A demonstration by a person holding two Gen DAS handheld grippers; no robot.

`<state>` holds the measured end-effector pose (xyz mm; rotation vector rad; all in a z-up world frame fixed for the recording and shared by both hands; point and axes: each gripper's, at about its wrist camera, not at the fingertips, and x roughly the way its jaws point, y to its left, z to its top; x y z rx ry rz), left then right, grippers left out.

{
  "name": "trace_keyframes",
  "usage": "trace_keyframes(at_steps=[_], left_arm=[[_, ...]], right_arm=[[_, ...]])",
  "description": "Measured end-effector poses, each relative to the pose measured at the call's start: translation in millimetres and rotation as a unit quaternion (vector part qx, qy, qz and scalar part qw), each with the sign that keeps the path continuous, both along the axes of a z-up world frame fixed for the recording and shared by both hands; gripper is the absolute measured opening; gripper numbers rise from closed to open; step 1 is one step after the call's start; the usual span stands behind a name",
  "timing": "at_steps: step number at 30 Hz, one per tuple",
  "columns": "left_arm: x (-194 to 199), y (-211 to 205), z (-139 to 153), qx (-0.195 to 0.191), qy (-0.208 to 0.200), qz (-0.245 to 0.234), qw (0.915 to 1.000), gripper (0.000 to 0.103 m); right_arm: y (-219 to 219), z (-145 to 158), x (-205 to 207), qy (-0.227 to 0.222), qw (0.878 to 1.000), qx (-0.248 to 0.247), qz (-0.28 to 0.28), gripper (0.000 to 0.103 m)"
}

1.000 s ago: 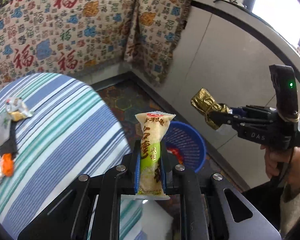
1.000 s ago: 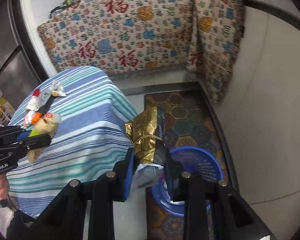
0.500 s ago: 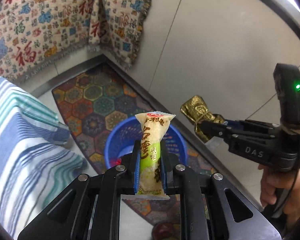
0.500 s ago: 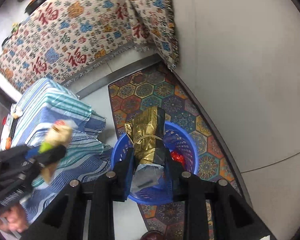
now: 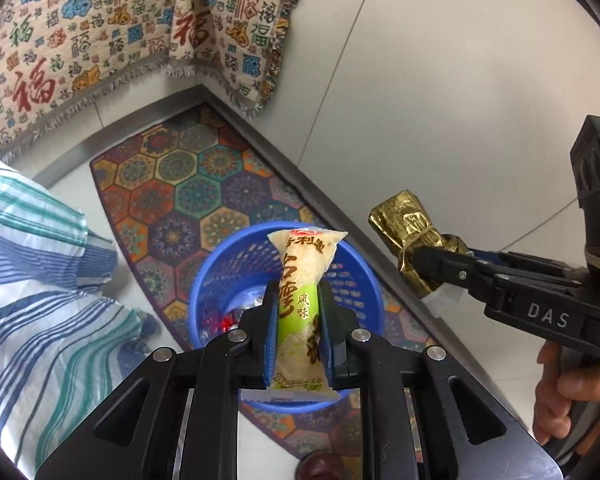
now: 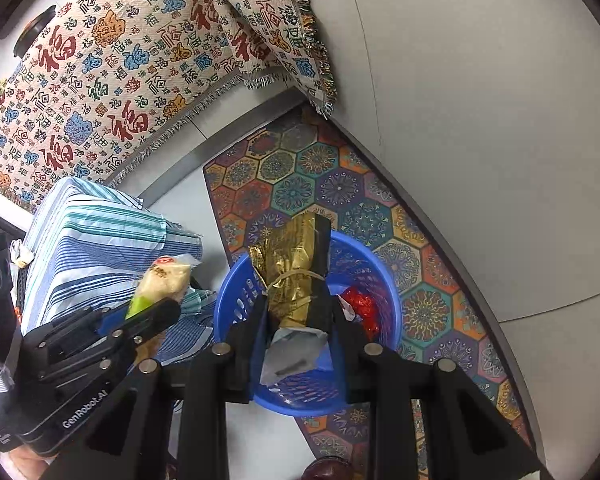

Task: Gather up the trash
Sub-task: 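Carry both items to the blue basket and open both tools to drop them, then move both open tools back over the table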

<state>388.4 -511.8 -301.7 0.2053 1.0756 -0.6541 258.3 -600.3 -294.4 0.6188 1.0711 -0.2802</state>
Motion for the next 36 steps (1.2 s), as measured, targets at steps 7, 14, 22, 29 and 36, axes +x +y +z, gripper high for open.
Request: trace_keyframes(at_steps=[7, 14, 22, 29, 36], left_arm=[[5.4, -8.4, -4.0, -0.008, -0.004, -0.007, 0.9999, 0.037], [8.4, -5.5, 0.6, -0.021, -0.014, -0.002, 0.9997, 0.049], [-20.6, 48.0, 51.9, -0.042, -0.074, 0.008, 0.9963, 0.061], [-62.8, 184.3, 88.7, -0.014, -0.128, 0.062, 0.9897, 0.078], [-74.1, 343.4, 75.8, 0.074, -0.119, 0.175, 0.9745, 0.082]], right_arm=[[-3.8, -6.4, 3.6, 0.000, 1.000, 0.008, -0.010, 0.039], [-1.0, 0.9, 5.6, -0.006, 1.000, -0.012, -0.006, 0.045], [34.5, 55.2, 8.3, -0.062, 0.991, -0.114, 0.024, 0.045], [101.7, 107.4, 18.5, -0.136, 0.971, -0.184, 0.066, 0.056], [215.2, 126.7, 53.3, -0.183, 0.950, -0.179, 0.180, 0.060]])
